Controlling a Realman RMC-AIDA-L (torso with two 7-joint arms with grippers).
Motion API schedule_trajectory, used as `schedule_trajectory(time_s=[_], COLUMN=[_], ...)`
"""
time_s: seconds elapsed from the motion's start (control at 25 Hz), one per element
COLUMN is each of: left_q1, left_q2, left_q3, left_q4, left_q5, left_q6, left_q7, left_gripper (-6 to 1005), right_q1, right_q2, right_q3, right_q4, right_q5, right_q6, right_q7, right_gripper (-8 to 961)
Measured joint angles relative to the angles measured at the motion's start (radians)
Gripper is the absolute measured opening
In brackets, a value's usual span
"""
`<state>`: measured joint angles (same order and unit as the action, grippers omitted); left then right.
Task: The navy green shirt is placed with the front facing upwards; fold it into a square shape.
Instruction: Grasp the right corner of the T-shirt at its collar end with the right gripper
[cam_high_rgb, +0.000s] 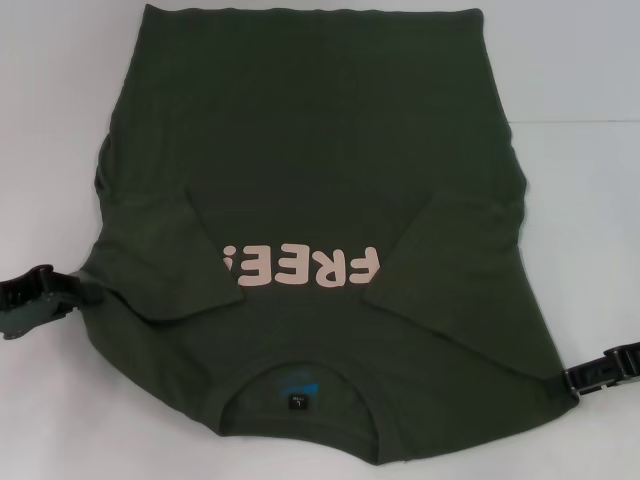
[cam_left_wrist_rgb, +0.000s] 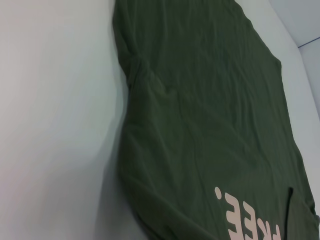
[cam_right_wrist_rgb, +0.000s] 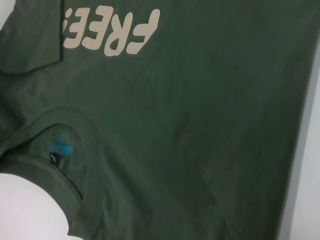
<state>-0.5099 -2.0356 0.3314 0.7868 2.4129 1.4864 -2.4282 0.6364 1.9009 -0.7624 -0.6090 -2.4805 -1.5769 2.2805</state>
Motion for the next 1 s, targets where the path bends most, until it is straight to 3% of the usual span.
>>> schedule_trajectory(time_s=[0.64, 1.0], left_q1=[0.001, 0.002], left_q2=[0.0, 0.0], left_q3=[-0.003, -0.003], left_q4=[0.0, -0.003], left_q5=[0.0, 0.0], left_q6=[-0.007, -0.013], left_q7=[-0.001, -0.001], left_gripper=[36, 37], right_q1=[0.021, 0.047], right_q2=[0.024, 0.05], right_q3=[-0.028, -0.026], right_q4=[0.011, 0.011], right_q5=[-0.001, -0.002], right_q6=[0.01, 0.012], right_q7=[0.031, 0.031], right_gripper=[730, 730])
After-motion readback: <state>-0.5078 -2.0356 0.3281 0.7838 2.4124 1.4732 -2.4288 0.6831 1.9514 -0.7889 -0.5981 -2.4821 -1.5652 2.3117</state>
